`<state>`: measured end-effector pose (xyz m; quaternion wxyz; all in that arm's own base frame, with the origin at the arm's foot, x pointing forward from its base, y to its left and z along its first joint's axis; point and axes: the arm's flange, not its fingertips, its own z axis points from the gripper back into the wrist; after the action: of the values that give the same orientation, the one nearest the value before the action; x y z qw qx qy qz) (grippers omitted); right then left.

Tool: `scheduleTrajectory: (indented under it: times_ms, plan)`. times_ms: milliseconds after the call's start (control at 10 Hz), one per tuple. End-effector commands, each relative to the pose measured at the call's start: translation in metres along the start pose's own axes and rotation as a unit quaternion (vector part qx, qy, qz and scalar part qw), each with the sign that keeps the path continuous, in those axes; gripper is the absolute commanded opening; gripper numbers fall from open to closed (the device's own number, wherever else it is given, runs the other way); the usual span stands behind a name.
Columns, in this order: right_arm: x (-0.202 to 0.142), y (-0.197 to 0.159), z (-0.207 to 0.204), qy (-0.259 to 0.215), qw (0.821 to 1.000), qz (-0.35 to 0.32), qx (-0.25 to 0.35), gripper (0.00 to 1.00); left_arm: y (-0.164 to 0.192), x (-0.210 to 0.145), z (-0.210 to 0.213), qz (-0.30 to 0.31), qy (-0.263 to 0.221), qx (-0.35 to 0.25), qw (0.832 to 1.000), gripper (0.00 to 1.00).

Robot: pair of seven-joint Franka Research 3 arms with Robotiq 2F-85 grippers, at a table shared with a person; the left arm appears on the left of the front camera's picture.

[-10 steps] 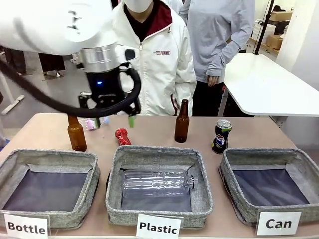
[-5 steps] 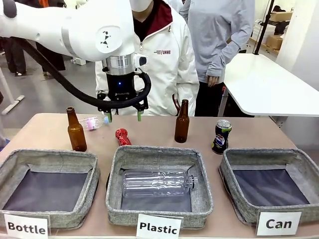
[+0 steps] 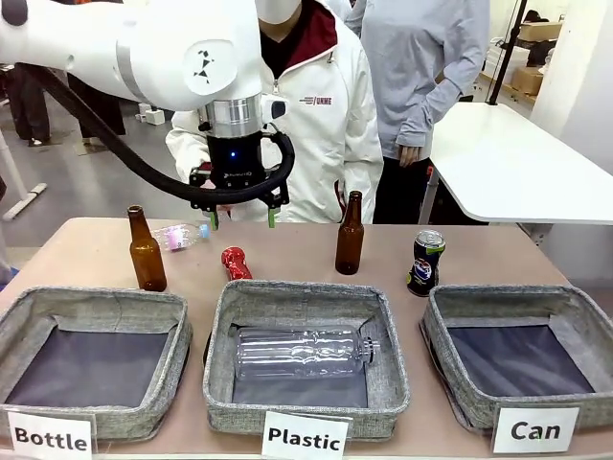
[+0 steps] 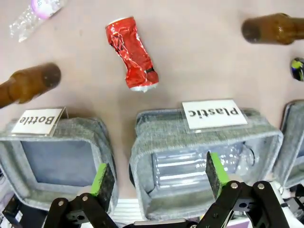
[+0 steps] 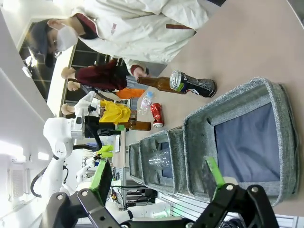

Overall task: Sort the can waste into the basket.
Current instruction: Pick up the can waste from the table and place it in the right Fabric basket.

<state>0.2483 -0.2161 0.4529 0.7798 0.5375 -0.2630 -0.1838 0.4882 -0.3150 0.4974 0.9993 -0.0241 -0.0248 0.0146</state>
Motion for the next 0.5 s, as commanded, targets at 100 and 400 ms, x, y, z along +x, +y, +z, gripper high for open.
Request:
scheduleTrajectory:
  times_ms: [100,400]
  plan:
    - [0.003,0.000,0.000,-0.005,1.000,0.013,0.010,1.00,0.009,0.027,-0.023,-0.022,0.017,-0.010,1.000,1.00]
    - [0.003,0.000,0.000,-0.005,1.000,0.013,0.010,1.00,0.109,-0.021,0.070,-0.201,0.071,-0.232,0.949,1.00]
